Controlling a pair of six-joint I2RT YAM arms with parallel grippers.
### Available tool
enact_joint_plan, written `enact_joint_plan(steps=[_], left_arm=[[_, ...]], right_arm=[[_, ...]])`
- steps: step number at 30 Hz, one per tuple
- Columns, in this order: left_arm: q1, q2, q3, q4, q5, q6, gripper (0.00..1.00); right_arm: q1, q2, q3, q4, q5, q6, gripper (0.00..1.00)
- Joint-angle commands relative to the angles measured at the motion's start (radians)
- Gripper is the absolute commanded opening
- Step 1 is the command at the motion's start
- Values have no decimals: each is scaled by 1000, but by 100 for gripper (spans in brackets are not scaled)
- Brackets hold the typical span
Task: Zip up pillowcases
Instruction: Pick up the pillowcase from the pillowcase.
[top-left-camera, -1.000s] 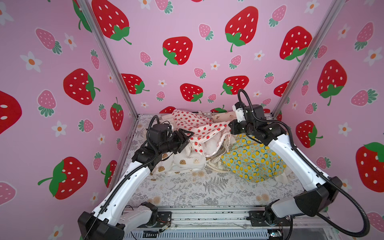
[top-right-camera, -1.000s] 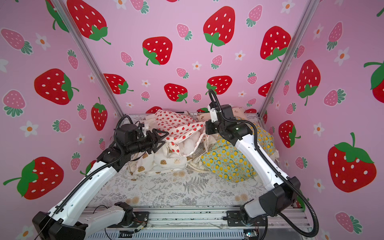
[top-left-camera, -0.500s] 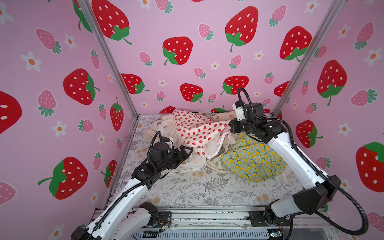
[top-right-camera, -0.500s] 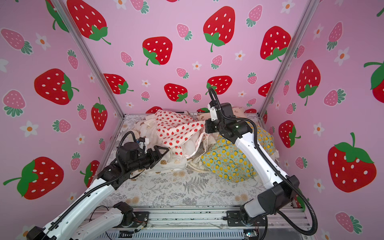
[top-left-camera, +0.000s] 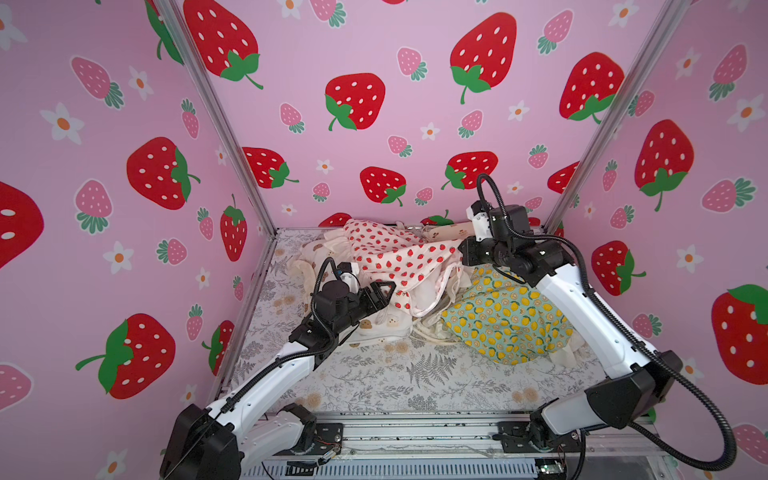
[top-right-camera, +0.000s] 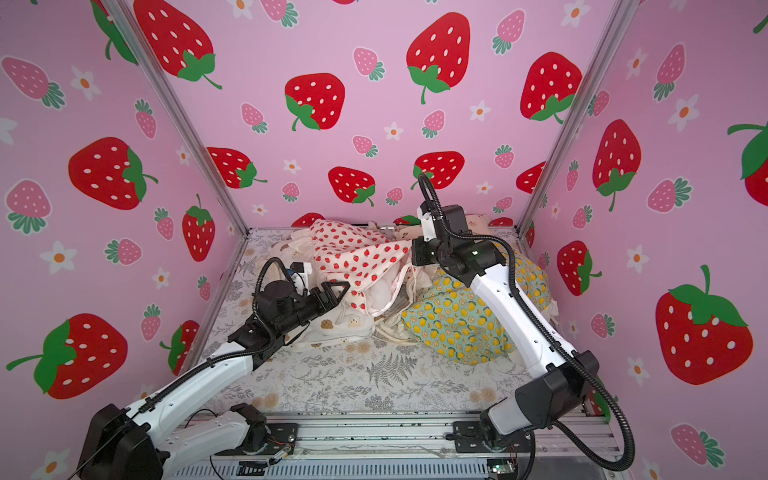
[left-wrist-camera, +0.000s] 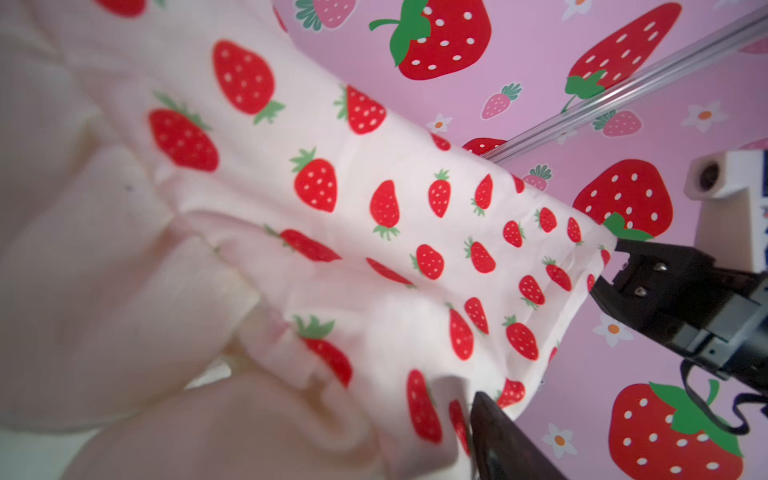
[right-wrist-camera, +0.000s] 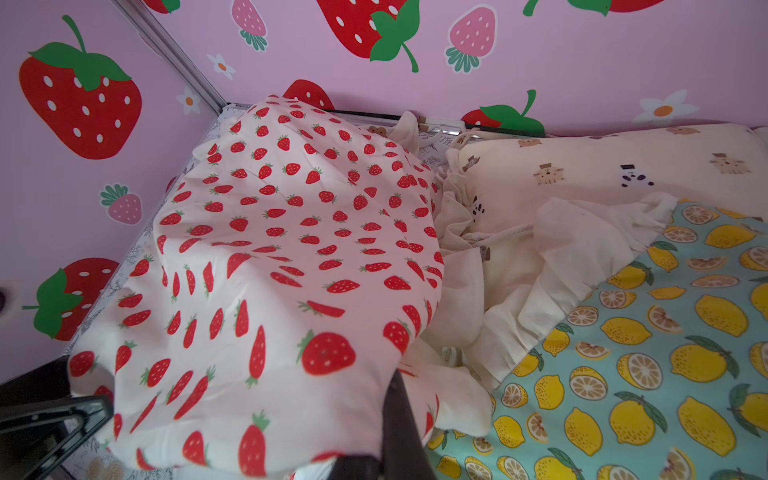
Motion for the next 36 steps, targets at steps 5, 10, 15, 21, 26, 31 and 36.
enact_joint_plan(steps=[5, 10, 15, 21, 26, 31, 36], left_arm=[[-5, -17, 69, 5, 10, -17, 37], [-12, -66, 129, -125, 23, -106, 25], [-12, -38, 252, -281, 85, -145, 9], [-12, -34, 323, -342, 37, -249, 0], [-12, -7, 326, -310, 10, -367, 0], [-12, 32, 372, -345, 2, -384, 0], [-15, 44, 386, -347, -22, -396, 0]], right_arm=[[-13, 12, -16, -20, 99, -10, 0], [-22, 38, -20, -2, 127, -27, 0], [-23, 52, -35, 16, 110, -45, 0], [-22, 28, -134, 54, 17, -27, 1], [-22, -40, -201, 74, -54, 10, 23], [-20, -144, -253, 65, -136, 63, 39], [12, -225, -246, 4, -165, 124, 51]])
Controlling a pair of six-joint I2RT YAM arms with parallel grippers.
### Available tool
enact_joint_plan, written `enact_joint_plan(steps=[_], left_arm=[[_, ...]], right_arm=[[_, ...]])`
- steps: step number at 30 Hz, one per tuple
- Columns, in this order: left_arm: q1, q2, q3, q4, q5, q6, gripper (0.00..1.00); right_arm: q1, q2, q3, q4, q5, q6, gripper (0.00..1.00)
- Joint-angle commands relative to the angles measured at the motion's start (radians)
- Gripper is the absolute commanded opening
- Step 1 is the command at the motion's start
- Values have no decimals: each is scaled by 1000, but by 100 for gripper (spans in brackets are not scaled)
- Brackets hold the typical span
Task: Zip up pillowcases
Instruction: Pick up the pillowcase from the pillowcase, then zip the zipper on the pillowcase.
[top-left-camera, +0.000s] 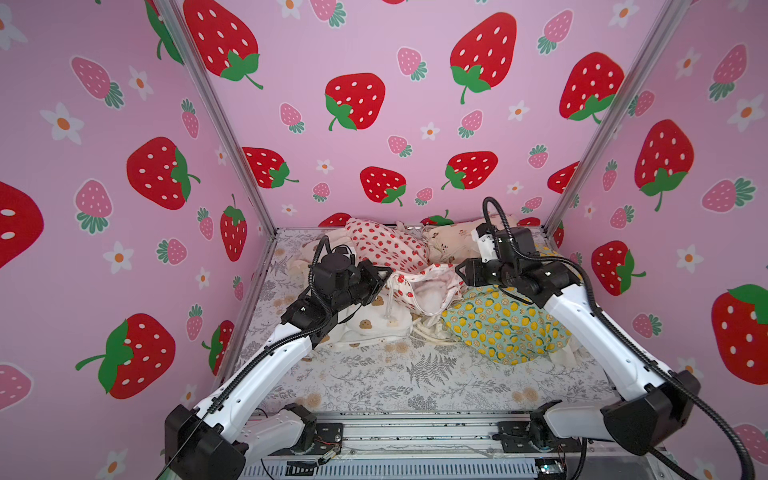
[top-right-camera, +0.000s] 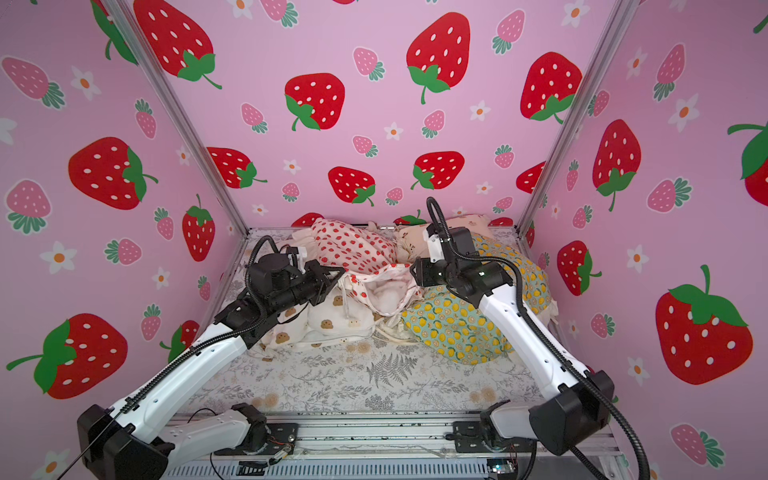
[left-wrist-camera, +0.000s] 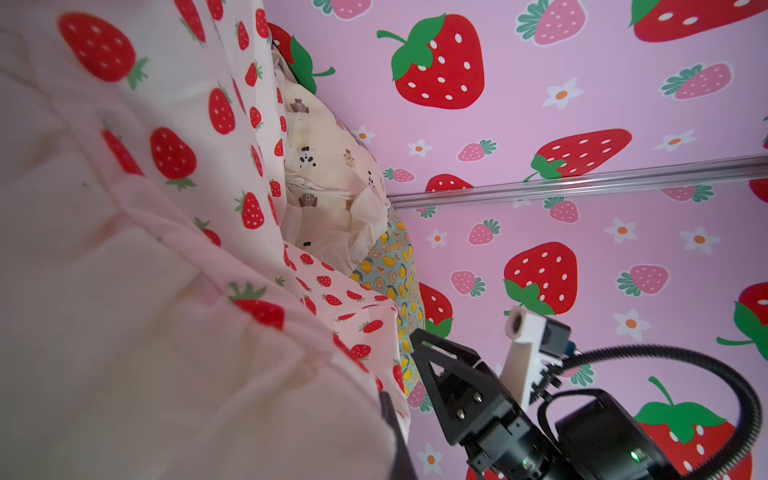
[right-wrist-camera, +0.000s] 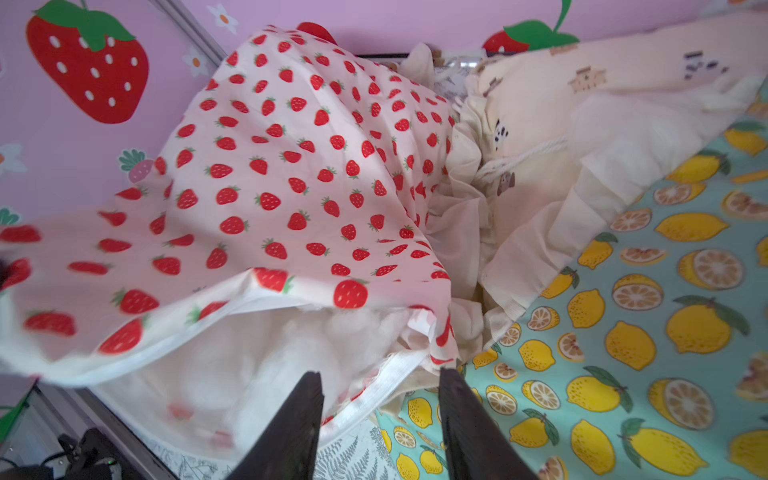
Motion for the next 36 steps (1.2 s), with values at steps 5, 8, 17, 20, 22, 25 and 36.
enact_joint_plan(steps=[5, 8, 17, 20, 22, 25, 36], left_arm=[[-7, -12, 65, -31, -43, -30, 0], [-7, -7, 73, -26, -38, -33, 0], [-7, 14, 92, -17, -10, -44, 0], [-7, 17, 95, -23, -4, -46, 0], [-7, 19, 95, -24, 0, -54, 0], [-7, 21, 94, -30, 3, -72, 0], [-8, 19, 81, -42, -3, -139, 0]], right_arm=[[132, -56, 37, -74, -21, 143, 56], [212, -31, 69, -67, -3, 209, 55], [375, 131, 220, -61, 99, 260, 42], [398, 162, 227, -57, 142, 263, 38], [415, 172, 211, -15, 141, 259, 36], [440, 187, 205, 16, 185, 235, 36], [462, 202, 110, 146, 243, 199, 36]])
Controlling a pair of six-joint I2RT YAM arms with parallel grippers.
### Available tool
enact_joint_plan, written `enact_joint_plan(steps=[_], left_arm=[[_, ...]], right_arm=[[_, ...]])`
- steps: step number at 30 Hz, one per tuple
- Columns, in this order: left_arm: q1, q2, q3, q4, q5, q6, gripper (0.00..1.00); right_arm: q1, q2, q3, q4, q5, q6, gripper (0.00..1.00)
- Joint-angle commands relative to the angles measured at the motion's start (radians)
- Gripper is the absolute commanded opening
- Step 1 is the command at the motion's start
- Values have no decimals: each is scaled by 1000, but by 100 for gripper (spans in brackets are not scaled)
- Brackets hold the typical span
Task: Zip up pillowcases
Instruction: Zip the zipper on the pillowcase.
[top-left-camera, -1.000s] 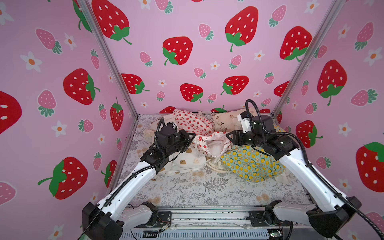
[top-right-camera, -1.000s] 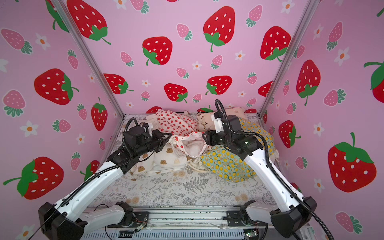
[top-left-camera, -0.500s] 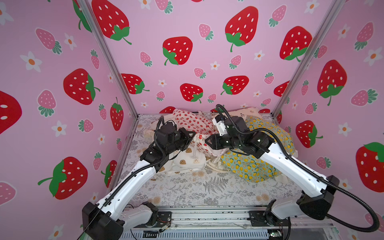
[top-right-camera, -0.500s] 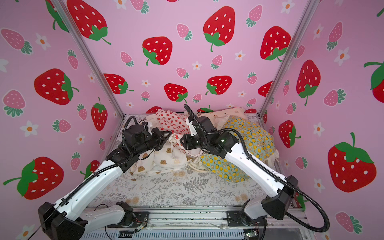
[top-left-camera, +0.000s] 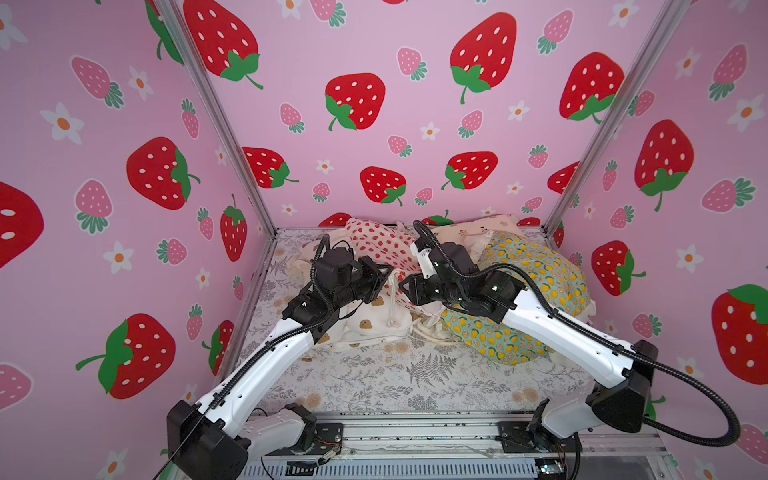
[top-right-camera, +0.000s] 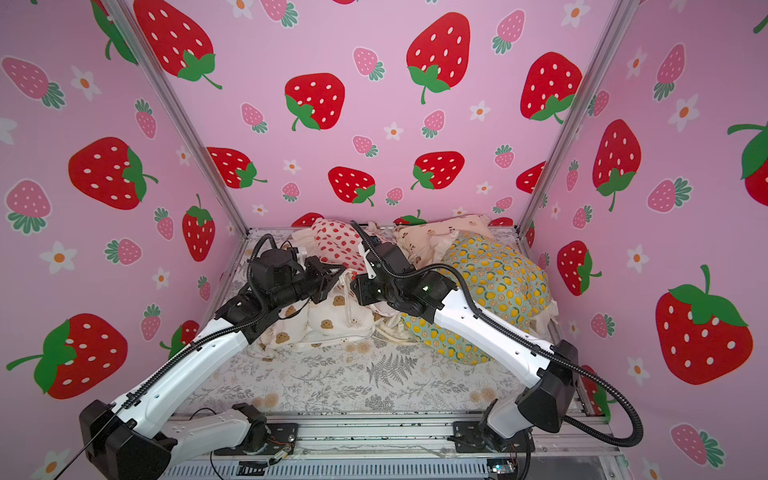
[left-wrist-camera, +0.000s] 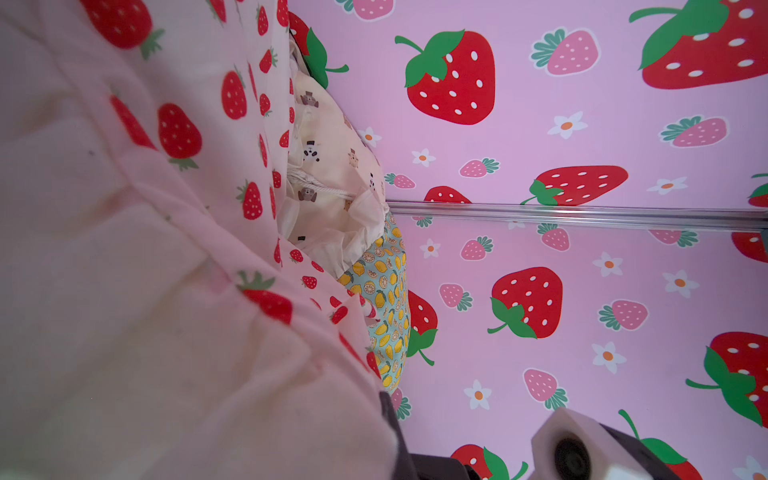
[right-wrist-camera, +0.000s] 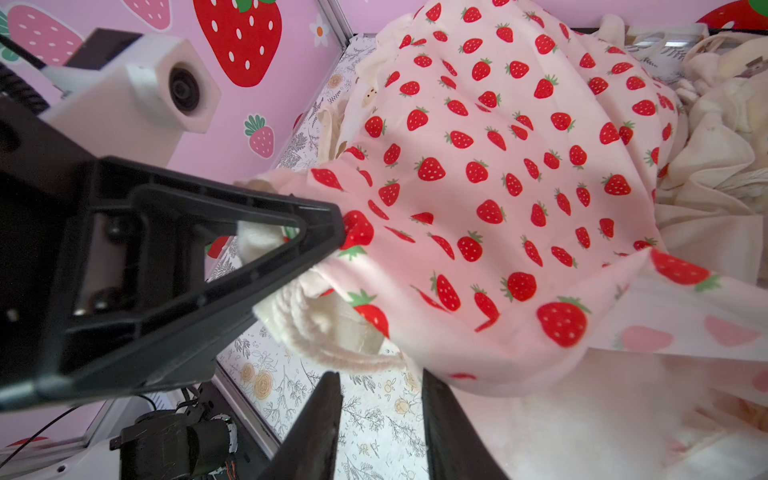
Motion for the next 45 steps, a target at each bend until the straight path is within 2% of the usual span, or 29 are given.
enact_joint_plan(steps=[1, 22, 45], left_arm=[[-4, -9, 32, -5, -3, -24, 0], [-4, -9, 34, 3, 12, -29, 0], [-5, -13, 36, 6, 23, -24, 0]], right_arm=[[12, 3, -30, 55, 56, -14, 36], [1, -8, -62, 83, 98, -70, 27], [-18, 30, -16, 113, 125, -115, 16]])
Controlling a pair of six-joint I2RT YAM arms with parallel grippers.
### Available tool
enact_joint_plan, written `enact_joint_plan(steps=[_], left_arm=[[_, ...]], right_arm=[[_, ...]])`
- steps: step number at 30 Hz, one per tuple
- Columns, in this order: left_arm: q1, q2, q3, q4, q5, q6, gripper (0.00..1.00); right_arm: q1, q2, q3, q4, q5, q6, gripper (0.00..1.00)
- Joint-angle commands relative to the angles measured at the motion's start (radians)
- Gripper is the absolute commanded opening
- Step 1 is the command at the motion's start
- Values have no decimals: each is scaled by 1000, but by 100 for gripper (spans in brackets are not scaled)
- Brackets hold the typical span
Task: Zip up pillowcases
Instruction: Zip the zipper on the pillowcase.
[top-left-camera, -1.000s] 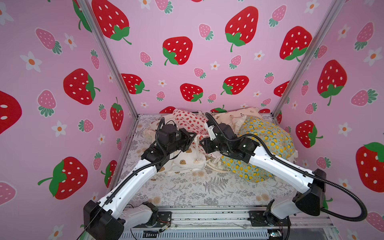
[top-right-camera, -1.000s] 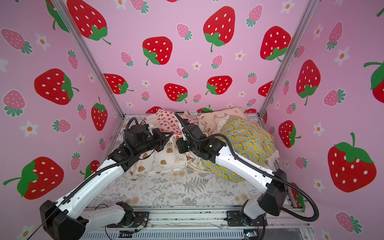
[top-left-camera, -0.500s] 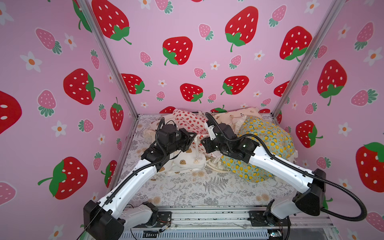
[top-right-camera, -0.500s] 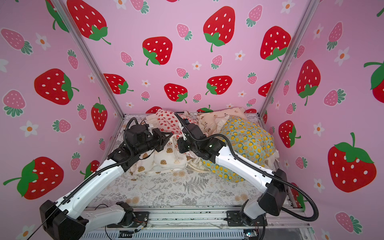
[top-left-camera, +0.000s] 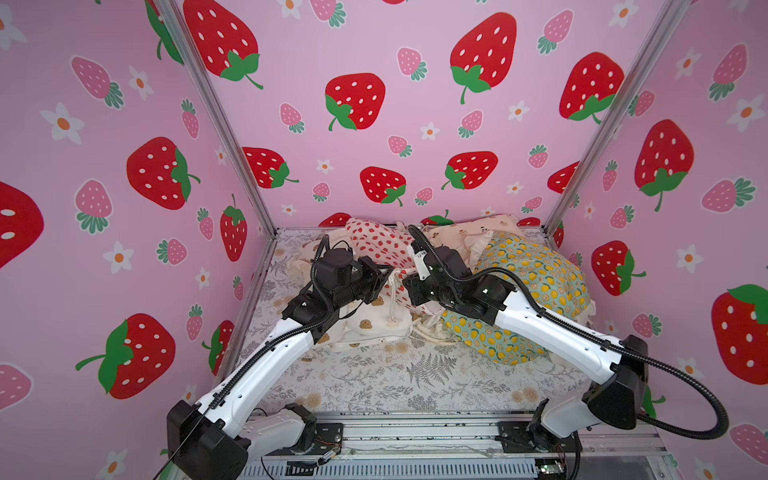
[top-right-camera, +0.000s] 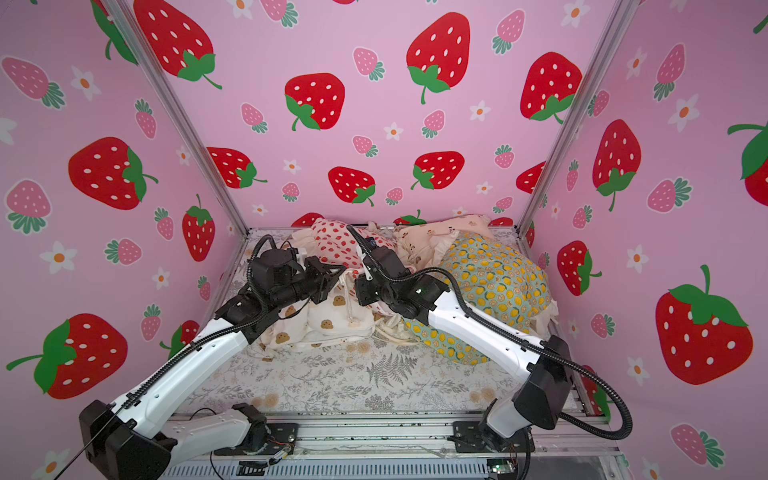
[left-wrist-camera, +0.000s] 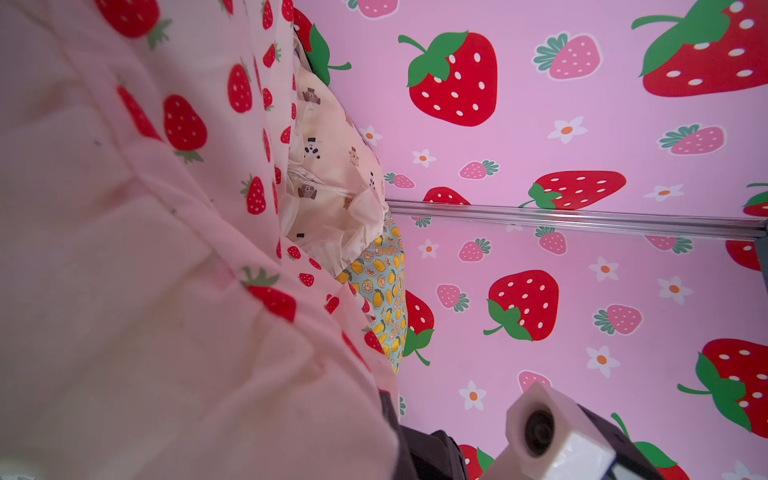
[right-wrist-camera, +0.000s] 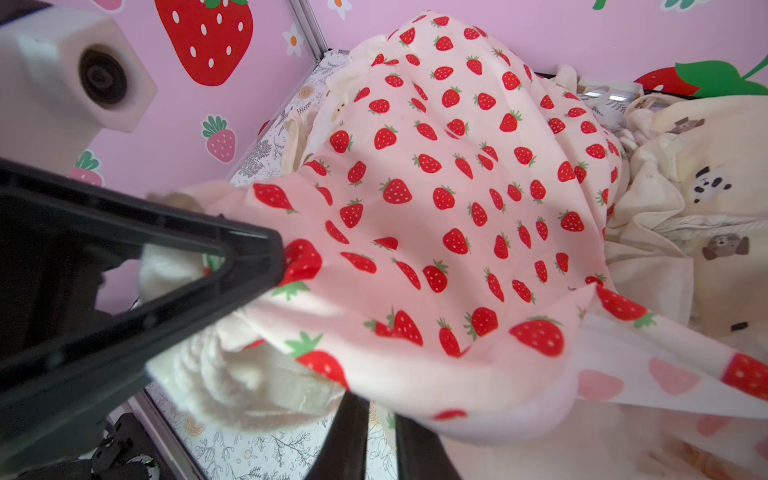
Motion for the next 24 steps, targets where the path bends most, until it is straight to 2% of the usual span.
enact_joint_plan(steps=[1, 8, 19, 24], left_arm=[[-6, -14, 36, 9, 19, -3, 0], [-6, -18, 30, 7, 16, -2, 0], [-4, -21, 37, -2, -2, 10, 0], [10, -36, 51, -32, -29, 34, 0]], right_arm=[[-8, 7, 31, 27, 31, -11, 16], [-16, 6, 43, 36, 32, -21, 15], [-23, -2, 50, 12, 2, -9, 0], [-33, -20, 41, -21, -42, 27, 0]])
